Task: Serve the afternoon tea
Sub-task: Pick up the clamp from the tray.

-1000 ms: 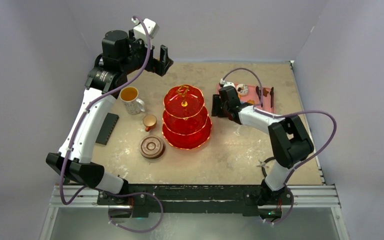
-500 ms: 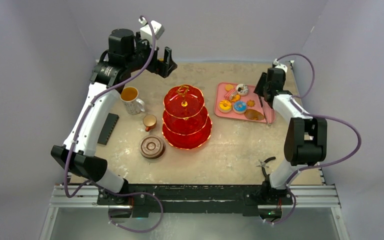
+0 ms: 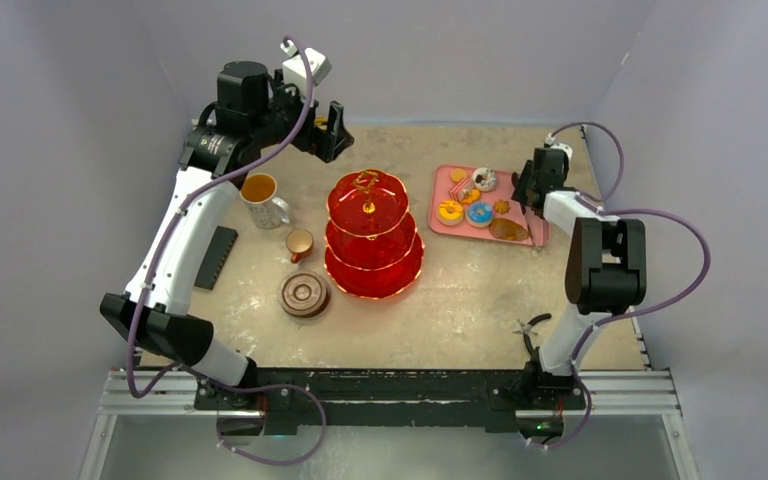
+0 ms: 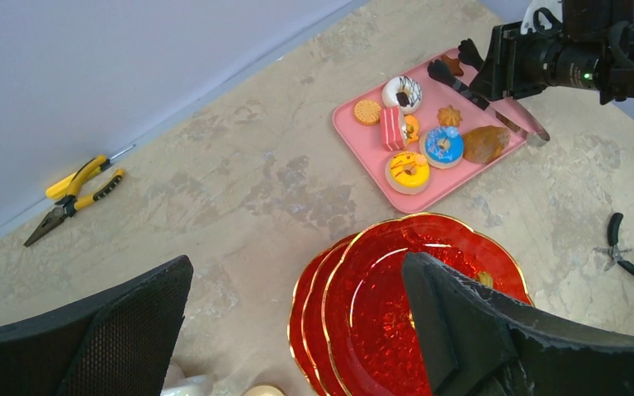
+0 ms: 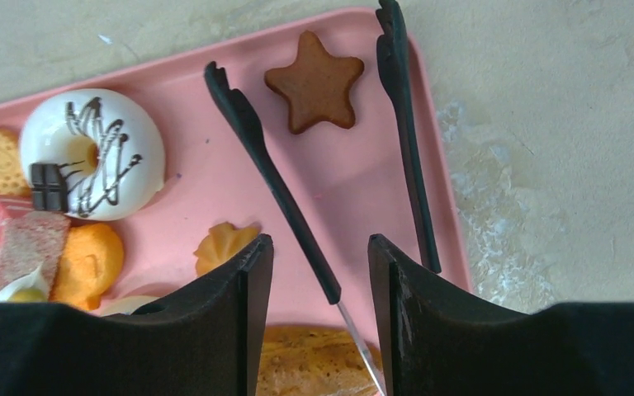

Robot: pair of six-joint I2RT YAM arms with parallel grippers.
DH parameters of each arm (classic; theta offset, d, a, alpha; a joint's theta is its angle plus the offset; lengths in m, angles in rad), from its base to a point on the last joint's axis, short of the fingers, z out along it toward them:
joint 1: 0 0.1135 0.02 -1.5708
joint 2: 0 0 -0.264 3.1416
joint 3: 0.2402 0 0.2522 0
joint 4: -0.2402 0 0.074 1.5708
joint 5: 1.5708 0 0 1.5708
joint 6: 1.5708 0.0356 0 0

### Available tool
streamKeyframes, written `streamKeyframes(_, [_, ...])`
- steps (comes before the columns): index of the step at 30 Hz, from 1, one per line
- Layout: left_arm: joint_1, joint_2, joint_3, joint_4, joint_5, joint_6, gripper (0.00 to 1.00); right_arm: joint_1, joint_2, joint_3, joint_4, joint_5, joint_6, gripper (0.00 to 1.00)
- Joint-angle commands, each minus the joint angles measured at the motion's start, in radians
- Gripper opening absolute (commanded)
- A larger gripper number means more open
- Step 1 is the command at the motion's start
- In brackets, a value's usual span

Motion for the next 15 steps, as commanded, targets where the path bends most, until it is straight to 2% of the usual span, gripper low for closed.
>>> streamKeyframes(1, [0.009,-0.033,-0.001,0.022,0.023,0.025,0.99,-0.005,0.043,0.025,0.037,0.031,-0.019,0.50])
streamKeyframes(10, [0.009,-0.032,0.010,0.023,0.016,0.027,0.99,-0.005,0.124,0.076,0.036,0.018,-0.009,0.46])
streamKeyframes(15, [0.008,-0.032,0.006,0.030,0.023,0.022,0.99,-0.004,0.091,0.060,0.076,0.057,0.001,0.24])
